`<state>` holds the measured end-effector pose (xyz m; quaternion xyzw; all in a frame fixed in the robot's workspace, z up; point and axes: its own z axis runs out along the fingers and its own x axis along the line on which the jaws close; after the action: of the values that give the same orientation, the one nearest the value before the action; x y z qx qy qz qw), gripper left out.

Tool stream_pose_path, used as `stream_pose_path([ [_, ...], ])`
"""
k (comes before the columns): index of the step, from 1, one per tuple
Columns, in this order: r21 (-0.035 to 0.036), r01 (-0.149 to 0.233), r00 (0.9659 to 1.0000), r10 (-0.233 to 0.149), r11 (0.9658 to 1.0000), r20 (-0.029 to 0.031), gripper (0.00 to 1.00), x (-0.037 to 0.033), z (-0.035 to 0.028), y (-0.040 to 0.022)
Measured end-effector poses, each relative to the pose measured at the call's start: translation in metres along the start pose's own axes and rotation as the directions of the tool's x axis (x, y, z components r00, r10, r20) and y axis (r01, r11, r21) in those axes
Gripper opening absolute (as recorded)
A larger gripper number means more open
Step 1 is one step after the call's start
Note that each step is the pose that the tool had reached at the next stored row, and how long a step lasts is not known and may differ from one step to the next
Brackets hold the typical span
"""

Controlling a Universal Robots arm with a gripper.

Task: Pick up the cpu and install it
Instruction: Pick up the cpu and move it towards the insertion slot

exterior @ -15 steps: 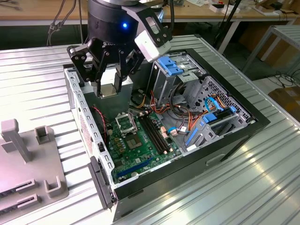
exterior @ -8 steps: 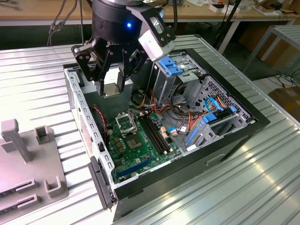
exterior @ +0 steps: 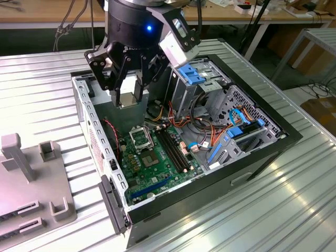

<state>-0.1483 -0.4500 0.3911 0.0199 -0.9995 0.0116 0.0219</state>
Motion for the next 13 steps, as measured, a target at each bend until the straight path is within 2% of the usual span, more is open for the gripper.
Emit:
stream_pose_path([
  [13,0.0000,0.000,1.0000,0.000,1.0000,0.0000,0.47,-0.0084,-0.0004,-0.0003],
])
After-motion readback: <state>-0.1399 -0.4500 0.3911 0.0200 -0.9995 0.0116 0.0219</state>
